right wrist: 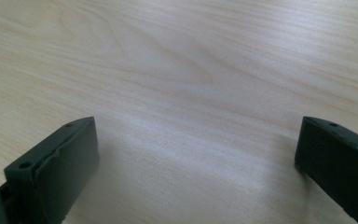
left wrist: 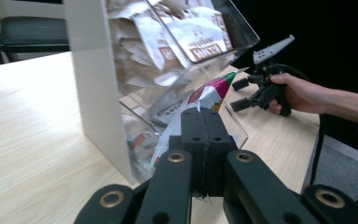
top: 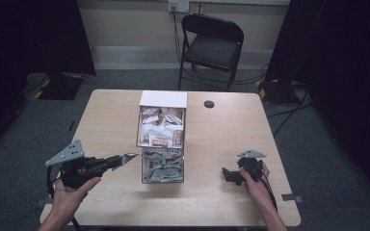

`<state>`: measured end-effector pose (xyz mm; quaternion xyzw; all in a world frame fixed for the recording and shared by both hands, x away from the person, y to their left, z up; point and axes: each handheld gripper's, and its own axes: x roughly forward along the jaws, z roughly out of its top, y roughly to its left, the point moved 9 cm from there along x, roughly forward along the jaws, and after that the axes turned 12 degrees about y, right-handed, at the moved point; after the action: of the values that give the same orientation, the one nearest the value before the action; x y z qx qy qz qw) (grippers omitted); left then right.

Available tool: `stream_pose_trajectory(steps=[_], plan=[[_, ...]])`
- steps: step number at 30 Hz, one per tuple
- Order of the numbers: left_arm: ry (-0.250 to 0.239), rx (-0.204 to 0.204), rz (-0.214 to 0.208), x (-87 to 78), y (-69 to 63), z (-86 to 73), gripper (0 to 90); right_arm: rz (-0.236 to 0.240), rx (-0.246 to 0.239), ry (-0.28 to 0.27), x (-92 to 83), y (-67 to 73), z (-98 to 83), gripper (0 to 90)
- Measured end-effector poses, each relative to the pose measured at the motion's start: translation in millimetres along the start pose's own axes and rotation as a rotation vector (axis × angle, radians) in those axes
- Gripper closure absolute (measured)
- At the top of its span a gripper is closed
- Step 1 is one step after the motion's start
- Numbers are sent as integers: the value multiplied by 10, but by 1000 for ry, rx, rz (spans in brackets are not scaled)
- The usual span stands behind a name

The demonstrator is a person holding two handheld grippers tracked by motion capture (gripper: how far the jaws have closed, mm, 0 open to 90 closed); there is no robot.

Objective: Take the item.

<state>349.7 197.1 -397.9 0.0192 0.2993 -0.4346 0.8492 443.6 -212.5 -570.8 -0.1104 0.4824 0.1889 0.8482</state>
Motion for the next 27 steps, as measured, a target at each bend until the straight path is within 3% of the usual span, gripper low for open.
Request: stream_pose_trajectory(steps=[17,27], plan=[[-17,-71,94,-234,368,-51,900,0,1,0,0,0,0,0],[14,-106,168,-294,625,-125,900,0,1,0,0,1,-1,0]])
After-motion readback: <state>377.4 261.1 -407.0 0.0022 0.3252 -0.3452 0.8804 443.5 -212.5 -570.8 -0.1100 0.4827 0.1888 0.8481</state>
